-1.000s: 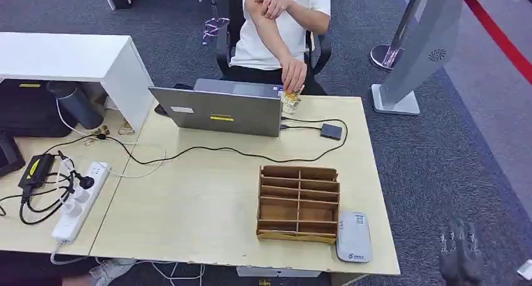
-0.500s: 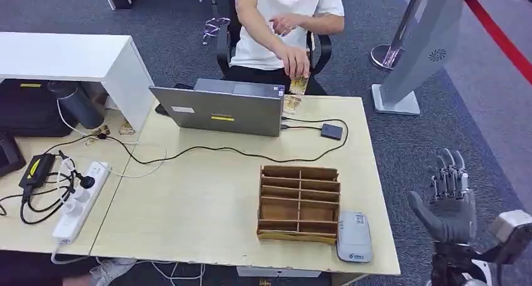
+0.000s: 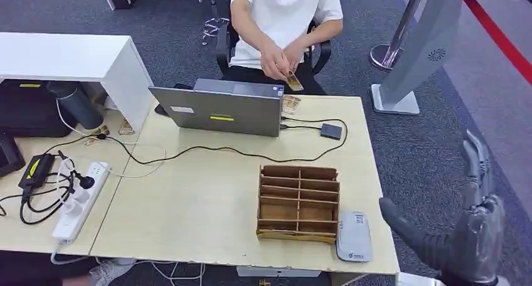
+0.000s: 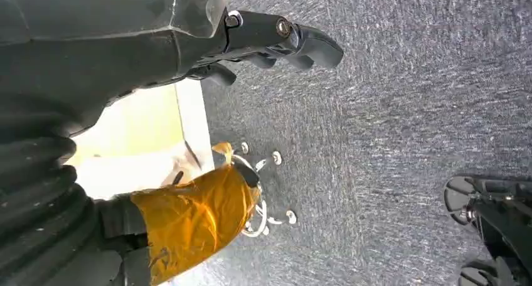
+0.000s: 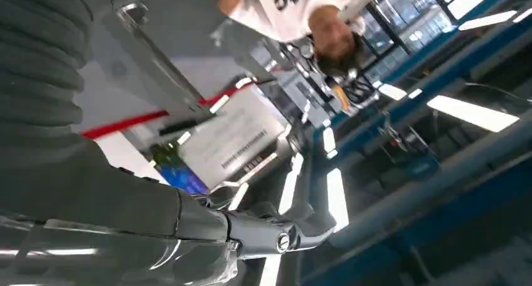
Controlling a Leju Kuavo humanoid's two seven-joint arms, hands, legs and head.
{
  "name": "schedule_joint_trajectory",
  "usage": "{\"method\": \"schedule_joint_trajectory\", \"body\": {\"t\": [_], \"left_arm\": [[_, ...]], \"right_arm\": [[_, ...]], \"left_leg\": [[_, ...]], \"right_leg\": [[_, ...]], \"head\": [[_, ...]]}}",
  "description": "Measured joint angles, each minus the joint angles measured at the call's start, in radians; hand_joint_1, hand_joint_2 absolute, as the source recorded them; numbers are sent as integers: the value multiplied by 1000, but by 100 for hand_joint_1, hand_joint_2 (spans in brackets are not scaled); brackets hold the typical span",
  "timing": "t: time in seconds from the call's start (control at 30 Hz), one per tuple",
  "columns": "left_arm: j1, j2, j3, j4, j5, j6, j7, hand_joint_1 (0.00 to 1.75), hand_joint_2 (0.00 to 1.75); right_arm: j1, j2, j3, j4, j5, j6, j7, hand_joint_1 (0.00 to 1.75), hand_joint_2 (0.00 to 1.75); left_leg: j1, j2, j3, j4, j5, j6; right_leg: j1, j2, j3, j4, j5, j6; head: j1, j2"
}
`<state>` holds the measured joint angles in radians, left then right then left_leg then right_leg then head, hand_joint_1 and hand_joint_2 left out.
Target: Pass the card to the sensor for recognition and then transmit it.
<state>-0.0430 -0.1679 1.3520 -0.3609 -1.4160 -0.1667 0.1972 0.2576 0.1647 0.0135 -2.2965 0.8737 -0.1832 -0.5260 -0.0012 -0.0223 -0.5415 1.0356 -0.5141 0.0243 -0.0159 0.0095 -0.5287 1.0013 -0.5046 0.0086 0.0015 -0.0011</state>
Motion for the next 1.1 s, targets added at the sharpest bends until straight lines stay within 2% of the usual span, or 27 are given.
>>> {"method": "schedule_joint_trajectory", "body": {"t": [0.07,0.13,0.27,0.37,0.5,0.6,0.73,0.87,0.97,1.1], "left_arm": [[0,0,0,0,-3,-10,-13,0,175],[0,0,0,0,-6,-14,-27,0,175],[-2,9,0,0,-29,-21,-45,0,175],[-4,15,0,0,-35,-21,-50,0,175],[-4,22,0,1,-39,-21,-50,0,175],[-7,31,-5,4,-67,-19,-62,0,175],[-19,56,-33,27,-106,-35,-84,0,175],[-25,83,-64,47,-132,-54,-117,0,175],[-25,97,-89,61,-146,-69,-117,0,175],[-25,101,-110,71,-149,-64,-107,0,175]], "right_arm": [[7,-28,50,-7,-15,-20,37,0,175],[3,-53,88,-3,-57,25,79,0,175],[-62,-84,170,65,50,43,132,0,175],[-104,-99,227,114,69,43,148,0,175],[-130,-114,259,145,78,40,160,0,175],[-220,-128,299,202,155,56,225,0,175],[-456,-133,362,420,253,98,374,0,175],[-715,-130,392,733,312,106,463,0,175],[-856,-108,394,972,341,55,494,0,175],[-949,-60,376,1217,358,24,529,0,175]], "left_leg": [[0,0,0,0,0,0],[0,0,0,0,0,0],[0,1,1,0,1,0],[0,-1,0,0,2,0],[0,-1,0,0,2,0],[0,2,-1,0,2,-1],[1,5,-1,0,7,-3],[1,2,-6,0,13,-3],[1,0,-9,0,16,-5],[1,0,-10,0,17,-5]], "right_leg": [[0,0,0,0,0,0],[0,0,1,0,0,0],[0,1,0,0,2,-1],[0,0,0,0,2,-1],[0,0,0,0,2,-1],[0,3,-1,1,3,-2],[1,5,-3,2,8,-2],[1,3,-7,2,13,-2],[1,2,-10,2,15,-2],[1,2,-11,2,15,-2]], "head": [[0,0],[0,0],[0,0],[0,0],[0,0],[0,0],[0,0],[1,0],[0,0],[0,0]]}}
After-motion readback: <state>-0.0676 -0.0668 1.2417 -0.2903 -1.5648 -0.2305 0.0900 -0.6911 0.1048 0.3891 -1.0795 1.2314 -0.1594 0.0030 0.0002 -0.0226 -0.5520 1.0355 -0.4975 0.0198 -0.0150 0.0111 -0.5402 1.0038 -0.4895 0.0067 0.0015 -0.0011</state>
